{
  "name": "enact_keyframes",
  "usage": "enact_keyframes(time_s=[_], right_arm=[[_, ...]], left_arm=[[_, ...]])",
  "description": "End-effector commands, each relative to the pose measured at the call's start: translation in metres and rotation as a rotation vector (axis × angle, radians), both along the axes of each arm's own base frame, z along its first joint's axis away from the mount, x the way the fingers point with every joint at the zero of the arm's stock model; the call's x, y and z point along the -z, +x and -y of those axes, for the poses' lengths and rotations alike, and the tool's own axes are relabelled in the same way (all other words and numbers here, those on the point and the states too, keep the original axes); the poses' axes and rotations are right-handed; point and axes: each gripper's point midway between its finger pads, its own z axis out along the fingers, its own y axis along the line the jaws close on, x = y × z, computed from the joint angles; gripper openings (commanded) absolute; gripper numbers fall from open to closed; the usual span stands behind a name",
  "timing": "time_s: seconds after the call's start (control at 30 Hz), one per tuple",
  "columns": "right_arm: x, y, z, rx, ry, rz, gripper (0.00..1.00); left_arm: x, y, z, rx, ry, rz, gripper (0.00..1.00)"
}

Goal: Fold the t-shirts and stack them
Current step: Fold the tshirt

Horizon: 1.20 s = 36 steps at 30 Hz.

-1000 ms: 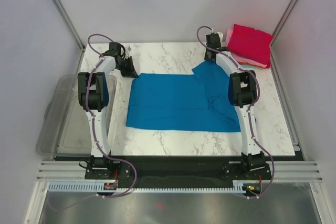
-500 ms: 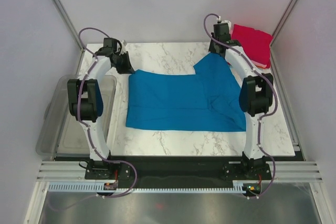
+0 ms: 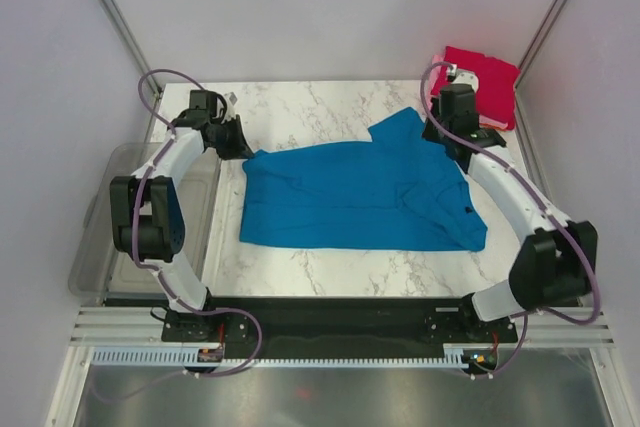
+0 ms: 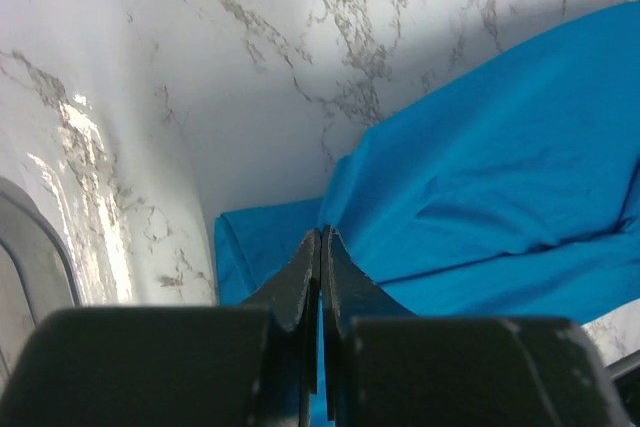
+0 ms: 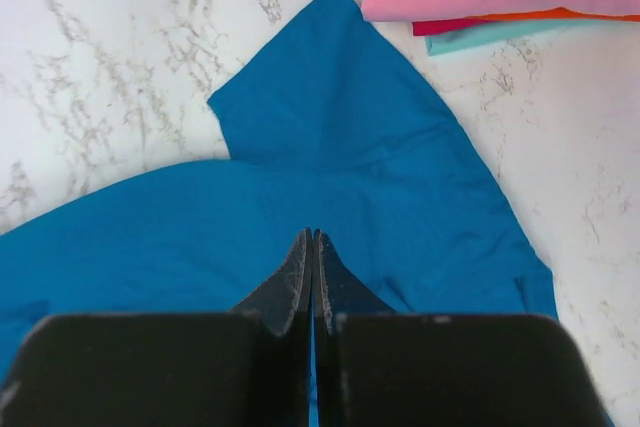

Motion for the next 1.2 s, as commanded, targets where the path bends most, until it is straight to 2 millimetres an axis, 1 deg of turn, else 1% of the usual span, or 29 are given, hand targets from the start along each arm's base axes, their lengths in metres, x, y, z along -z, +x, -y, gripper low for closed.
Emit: enact_keyframes(time_s=[0.0, 0.07, 0.13, 0.17, 0.2, 0.23, 0.27, 0.3, 0.33, 0.37, 0.4, 0.43, 0.47, 0.5, 0.53, 0.57, 0.6, 0.63, 0.7, 0.73, 0.8, 0.83, 0.9, 0.93, 1.1, 1.13, 1.17], right_arm=[[-0.036, -0.027, 0.001, 0.008, 0.055, 0.113, 0.0], [-0.03, -0.034, -0.005, -0.013, 0.076, 0.101, 0.0], [-0.02, -0.032, -0.018, -0.054, 0.084, 0.065, 0.0], [-0.012, -0.02, -0.025, -0.069, 0.068, 0.038, 0.25], [-0.005, -0.013, -0.026, -0.064, 0.05, 0.011, 0.42], [-0.001, -0.005, -0.031, -0.072, 0.039, -0.002, 0.55], [0.006, 0.016, -0.036, -0.073, 0.019, -0.018, 0.7], [0.009, 0.027, -0.038, -0.069, 0.007, -0.029, 0.72], [0.036, 0.042, -0.037, -0.049, -0.028, -0.081, 0.75], [0.016, 0.064, -0.04, -0.043, -0.037, -0.032, 0.76], [0.021, 0.075, -0.04, -0.036, -0.055, -0.043, 0.77], [0.055, 0.09, -0.037, -0.015, -0.097, -0.103, 0.79], [0.036, 0.111, -0.04, -0.004, -0.106, -0.066, 0.79], [0.039, 0.124, -0.039, 0.007, -0.122, -0.069, 0.8], [0.078, 0.136, -0.041, 0.01, -0.15, -0.13, 0.8], [0.052, 0.159, -0.041, 0.03, -0.148, -0.061, 0.8], [0.061, 0.167, -0.04, 0.03, -0.166, -0.076, 0.8], [0.072, 0.187, -0.043, 0.034, -0.165, -0.064, 0.8], [0.09, 0.198, -0.04, 0.035, -0.184, -0.086, 0.8], [0.103, 0.206, -0.038, 0.046, -0.185, -0.09, 0.8], [0.119, 0.206, -0.03, 0.075, -0.195, -0.115, 0.81], [0.133, 0.201, -0.022, 0.099, -0.193, -0.146, 0.8], [0.141, 0.2, -0.018, 0.113, -0.186, -0.148, 0.8], [0.149, 0.197, -0.013, 0.123, -0.189, -0.165, 0.79], [0.173, 0.195, -0.012, 0.113, -0.172, -0.211, 0.75], [0.181, 0.195, -0.01, 0.114, -0.163, -0.224, 0.73], [0.184, 0.193, -0.01, 0.12, -0.155, -0.233, 0.71]], left_arm=[[-0.033, -0.002, 0.007, 0.002, -0.018, 0.103, 0.02], [-0.036, -0.007, 0.007, 0.007, -0.011, 0.114, 0.02], [-0.031, -0.012, 0.006, 0.009, 0.0, 0.103, 0.02], [-0.028, -0.013, 0.004, 0.005, 0.008, 0.098, 0.02], [-0.024, -0.013, 0.005, 0.001, 0.006, 0.087, 0.02], [-0.021, -0.014, 0.005, 0.0, 0.004, 0.077, 0.02], [-0.021, -0.014, 0.008, 0.01, -0.008, 0.076, 0.02], [-0.018, -0.016, 0.01, 0.012, -0.01, 0.064, 0.02], [-0.016, -0.017, 0.015, 0.025, -0.006, 0.062, 0.02], [-0.013, -0.019, 0.014, 0.02, 0.005, 0.056, 0.02], [-0.012, -0.02, 0.015, 0.02, 0.011, 0.053, 0.02], [-0.012, -0.021, 0.018, 0.023, 0.012, 0.053, 0.02], [-0.012, -0.022, 0.018, 0.022, 0.015, 0.053, 0.02], [-0.012, -0.022, 0.018, 0.017, 0.017, 0.05, 0.02], [-0.013, -0.023, 0.018, 0.014, 0.017, 0.049, 0.02], [-0.015, -0.023, 0.019, 0.015, 0.014, 0.054, 0.02], [-0.016, -0.023, 0.018, 0.012, 0.013, 0.053, 0.02], [-0.018, -0.023, 0.019, 0.009, 0.009, 0.057, 0.02], [-0.019, -0.024, 0.018, 0.005, 0.014, 0.053, 0.02], [-0.019, -0.024, 0.017, 0.0, 0.015, 0.05, 0.02], [-0.019, -0.024, 0.018, -0.007, 0.008, 0.042, 0.02], [-0.018, -0.025, 0.019, -0.006, 0.002, 0.035, 0.02], [-0.019, -0.026, 0.024, 0.001, -0.025, 0.026, 0.02], [-0.019, -0.027, 0.026, 0.005, -0.038, 0.02, 0.02], [-0.021, -0.029, 0.029, 0.01, -0.052, 0.02, 0.02], [-0.023, -0.029, 0.028, 0.007, -0.051, 0.026, 0.02], [-0.024, -0.029, 0.027, 0.007, -0.048, 0.028, 0.02]])
